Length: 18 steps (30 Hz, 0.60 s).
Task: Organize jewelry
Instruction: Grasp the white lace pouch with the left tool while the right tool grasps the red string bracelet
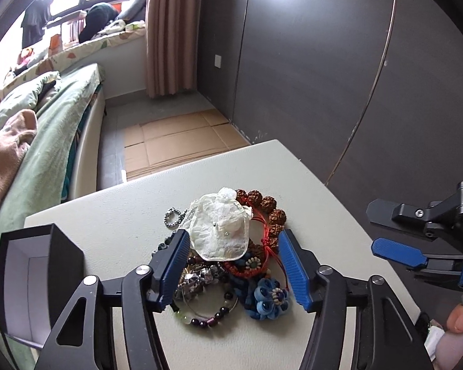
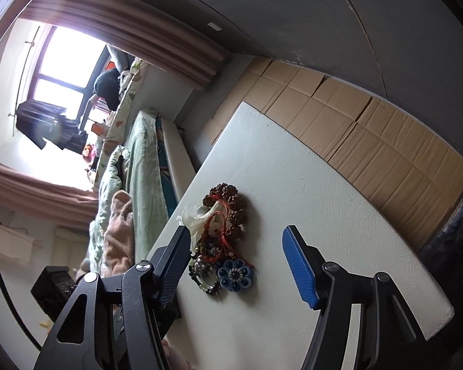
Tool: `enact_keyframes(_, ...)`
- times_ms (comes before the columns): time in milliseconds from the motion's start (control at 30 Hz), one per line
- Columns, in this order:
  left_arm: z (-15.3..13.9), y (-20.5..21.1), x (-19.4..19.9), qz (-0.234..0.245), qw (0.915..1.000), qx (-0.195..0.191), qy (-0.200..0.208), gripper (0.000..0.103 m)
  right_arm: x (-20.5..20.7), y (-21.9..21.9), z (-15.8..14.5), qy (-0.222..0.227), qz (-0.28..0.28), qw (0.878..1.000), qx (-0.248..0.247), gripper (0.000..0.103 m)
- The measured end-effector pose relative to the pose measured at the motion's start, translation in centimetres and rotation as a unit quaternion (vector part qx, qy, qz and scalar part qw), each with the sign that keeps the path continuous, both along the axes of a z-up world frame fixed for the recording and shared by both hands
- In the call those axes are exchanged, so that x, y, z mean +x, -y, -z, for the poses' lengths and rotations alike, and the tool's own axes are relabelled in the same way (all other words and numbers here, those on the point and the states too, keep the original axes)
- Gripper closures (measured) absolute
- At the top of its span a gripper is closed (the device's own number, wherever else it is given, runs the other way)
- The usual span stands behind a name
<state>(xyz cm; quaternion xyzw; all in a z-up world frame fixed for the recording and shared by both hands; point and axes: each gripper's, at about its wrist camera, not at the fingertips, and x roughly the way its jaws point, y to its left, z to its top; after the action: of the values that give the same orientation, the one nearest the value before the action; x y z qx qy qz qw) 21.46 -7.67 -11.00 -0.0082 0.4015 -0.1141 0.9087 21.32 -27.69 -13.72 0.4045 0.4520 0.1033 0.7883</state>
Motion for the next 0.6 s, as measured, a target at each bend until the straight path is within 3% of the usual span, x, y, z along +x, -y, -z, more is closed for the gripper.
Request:
enact_keyframes(100,0.7,-0.1,0.8,0.004,0.9999,0.004,-0.009,0.077,0.7,-0.3,0.5,-0.007,-0.002,1.0,0.005,0.039)
enact_keyframes(133,0.8,-0.3,0.9,0.003,0.9999,0.005,-0.013,0.092,1.0,-0.4,0.7,-0.011,-0.004,1.0,0.005,0.039)
enact_keyframes(167,0.9,-0.6,1.0,0.0,0.9999,0.001,-0.016,0.099,1.3,-0.6,0.8,-0.014,-0.005,1.0,0.005,0.039)
enact_keyframes(467,-1.9,-3.9,-0.8,-0.034,0.9975,-0.057,0.025,0.103,2.8,-3.7,1.6,-0.023,-0.052,0.998,-0.021,0.04)
enact_keyframes(600,-2.5,-5.1,-1.5,-0.047,0.996,-0.067,0.036,0.103,3.6,-5.3,2.2,-0.03,-0.079,0.995,-0.045,0.052)
